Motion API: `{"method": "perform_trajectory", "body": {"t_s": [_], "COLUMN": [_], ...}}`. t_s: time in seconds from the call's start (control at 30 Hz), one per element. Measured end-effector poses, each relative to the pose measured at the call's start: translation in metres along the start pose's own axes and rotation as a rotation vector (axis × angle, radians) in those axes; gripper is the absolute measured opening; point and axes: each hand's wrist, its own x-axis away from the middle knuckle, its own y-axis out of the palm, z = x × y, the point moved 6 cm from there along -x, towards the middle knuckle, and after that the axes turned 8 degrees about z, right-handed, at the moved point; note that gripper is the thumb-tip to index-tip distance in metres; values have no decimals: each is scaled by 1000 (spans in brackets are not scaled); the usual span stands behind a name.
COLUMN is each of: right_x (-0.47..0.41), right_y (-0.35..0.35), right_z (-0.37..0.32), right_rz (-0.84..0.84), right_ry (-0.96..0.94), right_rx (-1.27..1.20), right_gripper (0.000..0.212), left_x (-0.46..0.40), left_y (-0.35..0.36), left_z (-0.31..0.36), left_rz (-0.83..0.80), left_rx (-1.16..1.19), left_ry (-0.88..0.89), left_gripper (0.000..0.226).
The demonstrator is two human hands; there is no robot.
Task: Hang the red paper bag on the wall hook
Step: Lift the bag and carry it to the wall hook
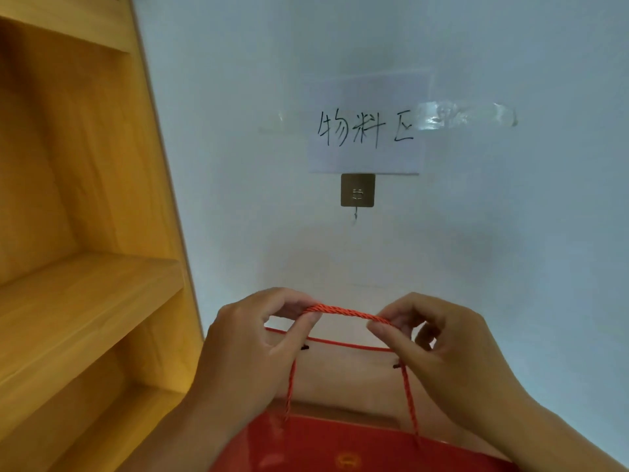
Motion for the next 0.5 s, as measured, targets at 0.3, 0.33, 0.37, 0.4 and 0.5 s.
{"method": "perform_trajectory", "body": {"t_s": [0.3,0.33,0.37,0.4,0.5], "right_x": [-65,-72,-79,-86,-107], "right_y": [34,37,40,42,49], "right_z": [21,24,27,30,37], "right_rz": [30,35,40,45,49], "right_ry": [131,142,150,157,165], "right_rx": [94,94,98,101,98], "right_gripper": [7,6,6,7,9], "left_x": [-83,-92,-100,-107,-127], "left_y": [41,45,50,54,66], "left_z": [-46,-50,-54,-58,-67], "left_rz": [-174,-187,-199,-204,-197], "left_rx": [138,141,147,153,164], "left_ry": [66,79,87,90,83], "left_gripper": [8,8,8,9,9]}}
